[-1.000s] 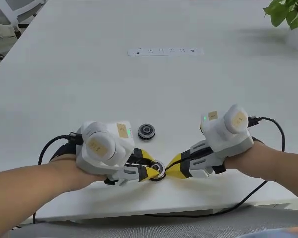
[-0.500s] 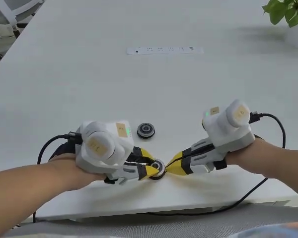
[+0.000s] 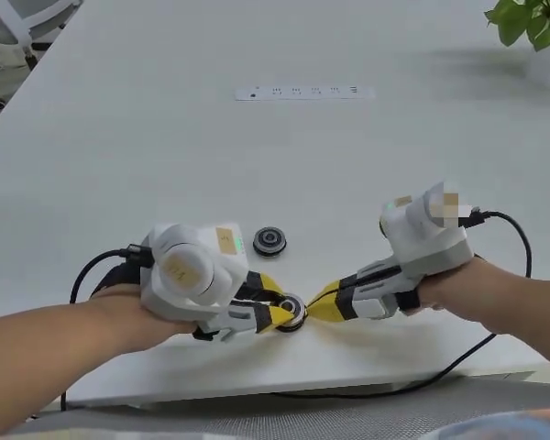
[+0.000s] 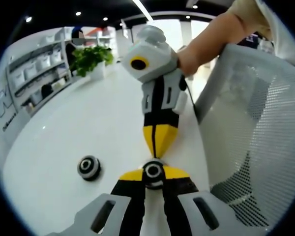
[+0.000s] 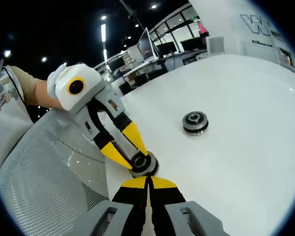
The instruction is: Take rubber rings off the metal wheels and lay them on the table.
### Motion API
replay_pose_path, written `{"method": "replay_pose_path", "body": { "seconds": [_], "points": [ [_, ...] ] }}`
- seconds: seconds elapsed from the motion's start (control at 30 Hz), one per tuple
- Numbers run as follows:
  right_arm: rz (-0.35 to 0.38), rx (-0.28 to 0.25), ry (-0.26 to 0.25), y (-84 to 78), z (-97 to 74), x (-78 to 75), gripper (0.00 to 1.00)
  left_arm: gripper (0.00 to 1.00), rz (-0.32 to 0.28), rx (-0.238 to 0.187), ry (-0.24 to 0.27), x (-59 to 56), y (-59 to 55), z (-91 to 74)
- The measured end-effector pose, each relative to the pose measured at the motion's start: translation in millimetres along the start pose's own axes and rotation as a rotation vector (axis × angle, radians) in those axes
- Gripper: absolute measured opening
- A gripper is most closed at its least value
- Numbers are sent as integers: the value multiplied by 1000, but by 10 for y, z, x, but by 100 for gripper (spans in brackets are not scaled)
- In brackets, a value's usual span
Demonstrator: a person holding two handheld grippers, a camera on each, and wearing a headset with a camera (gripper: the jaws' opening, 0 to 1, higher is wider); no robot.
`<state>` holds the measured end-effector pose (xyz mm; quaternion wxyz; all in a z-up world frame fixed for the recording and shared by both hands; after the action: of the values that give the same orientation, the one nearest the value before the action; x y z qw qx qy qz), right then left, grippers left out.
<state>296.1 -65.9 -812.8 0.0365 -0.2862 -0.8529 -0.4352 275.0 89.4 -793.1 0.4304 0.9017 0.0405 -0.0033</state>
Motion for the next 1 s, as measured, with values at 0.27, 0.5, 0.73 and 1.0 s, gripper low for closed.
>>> {"method": "replay_pose_path", "body": {
  "seconds": [0.27, 0.5, 0.73, 1.0],
  "points": [
    [79, -35, 4, 36, -9, -28, 0, 12, -2, 4, 5, 2, 4, 4],
    [101, -44, 18, 43, -12, -14, 0, 12, -6, 7, 9, 1, 8, 4],
    [116, -46, 30, 43, -15, 7, 0, 12, 2, 19, 15, -7, 20, 7],
    [134, -38, 45, 38, -26, 52, 0, 11, 11, 21, 13, -11, 20, 13]
  ]
}}
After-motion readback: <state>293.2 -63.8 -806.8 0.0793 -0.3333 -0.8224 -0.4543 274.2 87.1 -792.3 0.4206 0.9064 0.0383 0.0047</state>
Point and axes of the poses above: the centre of the closed fingertips' face, and the gripper's own axes: z roughly forward along the fingers, x roughly to its left, y roughly out of its top, the point moved 9 cm from there along -z, roughly backward along the fingers, and after that the axes turned 12 degrees about -y, right-handed, at the moved point
